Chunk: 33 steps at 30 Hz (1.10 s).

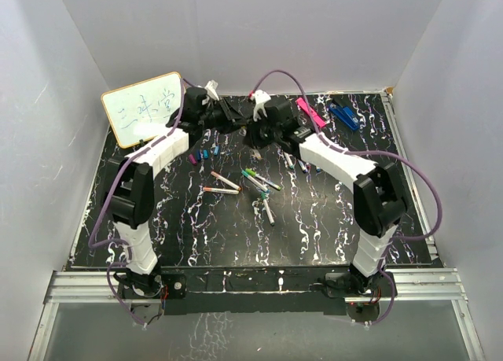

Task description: Open the pen caps

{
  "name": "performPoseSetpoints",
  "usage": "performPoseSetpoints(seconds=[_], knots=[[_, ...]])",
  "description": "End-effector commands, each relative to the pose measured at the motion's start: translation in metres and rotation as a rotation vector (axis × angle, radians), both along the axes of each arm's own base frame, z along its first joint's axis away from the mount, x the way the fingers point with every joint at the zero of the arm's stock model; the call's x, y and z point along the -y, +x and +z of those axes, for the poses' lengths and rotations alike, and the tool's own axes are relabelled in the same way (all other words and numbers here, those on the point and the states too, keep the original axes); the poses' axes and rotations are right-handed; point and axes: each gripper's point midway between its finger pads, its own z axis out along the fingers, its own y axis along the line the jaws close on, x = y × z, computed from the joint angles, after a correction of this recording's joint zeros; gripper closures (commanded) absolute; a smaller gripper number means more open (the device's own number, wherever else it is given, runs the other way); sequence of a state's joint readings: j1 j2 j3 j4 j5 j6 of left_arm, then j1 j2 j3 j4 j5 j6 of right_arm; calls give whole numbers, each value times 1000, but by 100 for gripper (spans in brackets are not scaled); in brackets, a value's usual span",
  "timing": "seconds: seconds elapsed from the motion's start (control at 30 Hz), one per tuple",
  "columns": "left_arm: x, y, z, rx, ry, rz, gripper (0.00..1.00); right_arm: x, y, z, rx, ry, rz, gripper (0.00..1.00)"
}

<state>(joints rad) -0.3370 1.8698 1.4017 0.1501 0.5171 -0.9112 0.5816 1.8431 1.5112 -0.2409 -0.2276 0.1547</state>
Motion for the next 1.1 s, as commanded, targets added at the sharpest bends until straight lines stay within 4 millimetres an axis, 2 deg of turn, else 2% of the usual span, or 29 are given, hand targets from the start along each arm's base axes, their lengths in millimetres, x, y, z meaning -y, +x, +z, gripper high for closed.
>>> performPoseSetpoints(seconds=[0.0,0.07,0.1,0.13,0.2,0.27,0.43,0.57,0.8,0.9,1.07], knots=[[-37,62,28,109,60,170,100,25,-51,-1,-42,-36,26,100],[-46,77,36,124,53,189,100,37,-64,-6,-50,-42,4,100],[-49,83,32,112,62,193,100,44,-71,-12,-59,-51,-7,100],[-51,87,33,110,68,195,100,48,-75,-8,-49,-45,-15,100],[-51,91,31,109,77,190,100,56,-77,-7,-41,-52,-39,100],[-51,91,23,89,99,171,100,65,-72,-7,-24,-75,-85,100],[-50,69,-19,-18,220,83,100,90,-34,-15,7,-168,-216,100],[-59,45,-49,-65,333,49,100,98,1,-27,30,-238,-269,100],[-66,14,-70,-82,480,23,100,94,51,-69,23,-325,-292,100],[-65,7,-79,-88,511,6,100,92,64,-84,17,-328,-287,100],[-60,8,-93,-88,551,-2,100,94,77,-104,5,-339,-282,100]])
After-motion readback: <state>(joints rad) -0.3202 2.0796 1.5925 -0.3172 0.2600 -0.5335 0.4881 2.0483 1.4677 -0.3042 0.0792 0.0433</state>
